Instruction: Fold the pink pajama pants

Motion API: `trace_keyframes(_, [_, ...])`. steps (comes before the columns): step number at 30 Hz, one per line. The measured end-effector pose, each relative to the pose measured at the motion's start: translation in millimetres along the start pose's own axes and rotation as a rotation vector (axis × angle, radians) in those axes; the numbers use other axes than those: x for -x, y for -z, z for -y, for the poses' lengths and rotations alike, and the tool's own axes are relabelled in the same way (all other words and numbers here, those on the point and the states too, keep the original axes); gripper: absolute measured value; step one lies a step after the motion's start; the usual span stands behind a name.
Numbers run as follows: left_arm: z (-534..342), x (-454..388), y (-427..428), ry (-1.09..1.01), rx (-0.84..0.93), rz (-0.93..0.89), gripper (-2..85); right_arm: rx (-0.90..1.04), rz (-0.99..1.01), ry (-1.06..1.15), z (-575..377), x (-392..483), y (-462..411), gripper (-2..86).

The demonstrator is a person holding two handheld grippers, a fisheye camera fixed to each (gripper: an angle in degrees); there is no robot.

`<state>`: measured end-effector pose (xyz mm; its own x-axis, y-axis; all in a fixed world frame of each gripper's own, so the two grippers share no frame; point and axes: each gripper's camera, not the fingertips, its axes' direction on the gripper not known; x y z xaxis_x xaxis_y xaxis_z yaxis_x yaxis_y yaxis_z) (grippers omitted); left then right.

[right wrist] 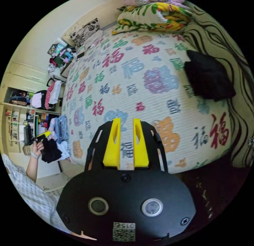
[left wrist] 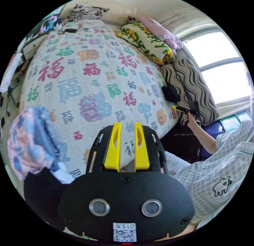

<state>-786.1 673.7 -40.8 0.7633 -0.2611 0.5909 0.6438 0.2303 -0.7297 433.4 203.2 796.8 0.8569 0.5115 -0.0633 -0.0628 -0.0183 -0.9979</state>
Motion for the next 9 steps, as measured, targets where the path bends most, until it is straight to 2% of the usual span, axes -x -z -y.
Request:
trace_keyframes(2, [33,-67,-88,0.009,0.089,-0.177,7.5,-0.005,-0.136,0.006,28,-66,29,9.6])
trace_keyframes(5, [65,-153,-177,0.008,0.166,-0.303,7.3,0.049,-0.256,0.005,70,-135,43,13.3])
trace_keyframes(9, [97,-234,-251,0.047,0.234,-0.436,7.1,0.195,-0.297,0.055,112,-197,22,12.0])
